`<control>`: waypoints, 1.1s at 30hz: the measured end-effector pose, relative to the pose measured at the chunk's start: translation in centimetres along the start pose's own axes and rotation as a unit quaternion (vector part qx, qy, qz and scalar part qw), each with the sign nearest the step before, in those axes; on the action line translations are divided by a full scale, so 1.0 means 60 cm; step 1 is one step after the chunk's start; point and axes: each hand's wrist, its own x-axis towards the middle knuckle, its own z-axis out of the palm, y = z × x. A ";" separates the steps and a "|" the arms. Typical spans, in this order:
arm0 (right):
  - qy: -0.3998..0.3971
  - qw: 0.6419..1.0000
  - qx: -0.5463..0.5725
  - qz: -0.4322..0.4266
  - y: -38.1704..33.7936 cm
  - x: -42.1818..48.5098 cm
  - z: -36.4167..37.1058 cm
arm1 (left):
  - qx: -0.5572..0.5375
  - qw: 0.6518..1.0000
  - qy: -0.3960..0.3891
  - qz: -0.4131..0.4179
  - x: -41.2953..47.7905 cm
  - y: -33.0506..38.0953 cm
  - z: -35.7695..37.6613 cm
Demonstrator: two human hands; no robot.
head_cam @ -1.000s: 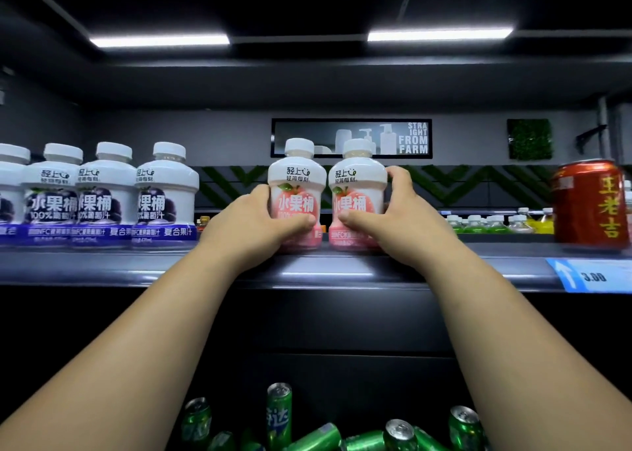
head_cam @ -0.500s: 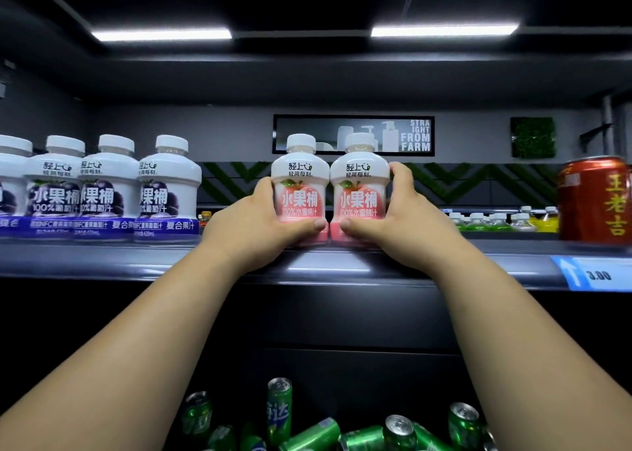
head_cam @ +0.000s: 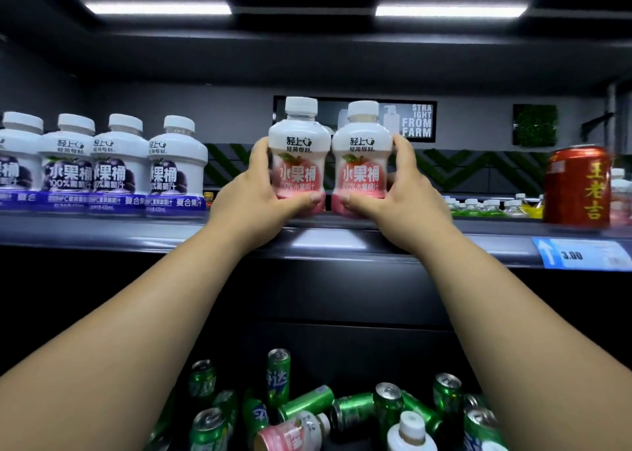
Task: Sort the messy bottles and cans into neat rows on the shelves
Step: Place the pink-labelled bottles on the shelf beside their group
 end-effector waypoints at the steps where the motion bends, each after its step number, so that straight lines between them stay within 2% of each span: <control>1: 0.012 0.999 0.037 0.005 -0.001 -0.001 0.000 | -0.031 0.999 0.013 0.006 -0.003 0.001 0.000; 4: 0.038 0.993 0.112 0.013 -0.003 -0.007 -0.002 | -0.116 0.992 0.052 0.007 -0.009 0.003 -0.004; 10: 0.024 0.982 0.185 -0.021 -0.014 -0.043 -0.014 | -0.200 0.976 0.082 -0.007 -0.049 0.007 -0.017; 17: -0.003 0.970 0.241 -0.034 -0.038 -0.153 -0.050 | -0.216 0.976 0.025 -0.004 -0.165 0.020 -0.063; 25: -0.054 0.975 0.216 0.017 -0.091 -0.318 -0.080 | -0.274 0.959 -0.039 -0.058 -0.281 0.032 -0.144; 33: -0.031 0.971 0.219 0.096 -0.147 -0.458 -0.119 | -0.306 0.943 -0.099 -0.083 -0.395 0.068 -0.216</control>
